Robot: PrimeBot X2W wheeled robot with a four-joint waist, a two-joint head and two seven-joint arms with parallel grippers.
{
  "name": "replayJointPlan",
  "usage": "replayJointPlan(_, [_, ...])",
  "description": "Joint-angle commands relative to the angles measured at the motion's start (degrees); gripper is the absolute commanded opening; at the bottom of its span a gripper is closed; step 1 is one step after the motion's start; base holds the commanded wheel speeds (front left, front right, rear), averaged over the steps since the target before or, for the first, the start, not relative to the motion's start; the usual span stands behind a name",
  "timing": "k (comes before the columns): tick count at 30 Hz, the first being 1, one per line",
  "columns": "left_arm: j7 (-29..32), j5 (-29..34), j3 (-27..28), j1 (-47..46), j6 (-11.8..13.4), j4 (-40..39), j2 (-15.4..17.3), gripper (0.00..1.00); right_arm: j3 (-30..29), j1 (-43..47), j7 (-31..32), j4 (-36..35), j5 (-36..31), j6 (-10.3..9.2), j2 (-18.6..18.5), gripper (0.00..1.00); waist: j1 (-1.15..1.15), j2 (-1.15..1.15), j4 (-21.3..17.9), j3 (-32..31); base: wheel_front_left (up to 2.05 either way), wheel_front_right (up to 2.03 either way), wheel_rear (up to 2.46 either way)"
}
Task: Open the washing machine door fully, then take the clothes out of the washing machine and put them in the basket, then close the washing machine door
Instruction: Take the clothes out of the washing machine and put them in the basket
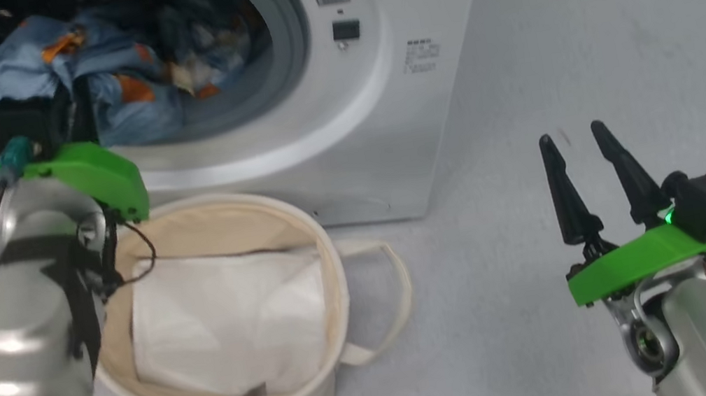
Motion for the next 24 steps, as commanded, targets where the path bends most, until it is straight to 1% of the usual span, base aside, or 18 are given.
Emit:
replayJointPlan(1, [-0.72,-0.43,2.12,0.51,0.39,-2.55,3.45,0.0,1.41,0.03,-0.28,-1.54,0.35,0.43,-0.15,1.0,0.0,0.0,1.0,-2.9,0.0,0.0,0.0])
replayJointPlan(3, [-0.72,-0.81,3.55,5.18,0.69,-8.11,4.79,0.0,1.84,0.61,-0.28,-1.1,0.68,0.43,-0.21,1.0,0.0,0.0,1.17,-4.51,0.0,0.0,0.0])
replayJointPlan(5, [-0.73,-2.59,5.43,9.9,0.16,-13.37,5.6,0.0,2.29,1.25,-0.28,-0.49,0.99,0.43,-0.26,1.0,0.0,0.0,1.27,-6.06,0.0,0.0,0.0])
replayJointPlan(7, [-0.73,-2.74,6.39,14.23,1.03,-18.68,7.14,0.0,2.58,1.88,-0.28,-0.04,1.39,0.43,-0.25,1.0,0.0,0.0,1.38,-7.3,0.0,0.0,0.0])
replayJointPlan(12, [0.35,-5.55,8.21,24.42,2.62,-32.81,8.92,0.0,2.88,3.13,-0.28,0.56,2.2,0.43,-0.34,1.0,0.0,0.0,1.7,-9.19,0.0,0.0,0.0])
replayJointPlan(19, [4.08,-5.75,9.95,35.36,8.7,-53.65,12.46,0.0,3.74,3.26,-0.28,0.74,2.58,0.43,-0.44,1.0,0.0,0.0,1.21,-9.81,0.0,0.0,0.0])
replayJointPlan(22, [5.81,-5.97,10.68,38.59,10.67,-59.25,13.62,0.0,3.84,3.22,-0.28,0.76,2.64,0.43,-0.51,1.0,0.0,0.0,1.06,-9.64,0.0,0.0,0.0])
replayJointPlan(24, [6.92,-6.42,10.98,40.12,11.36,-60.76,14.15,0.0,4.0,3.09,-0.28,0.81,2.66,0.43,-0.5,1.0,0.0,0.0,0.92,-9.36,0.0,0.0,0.0])
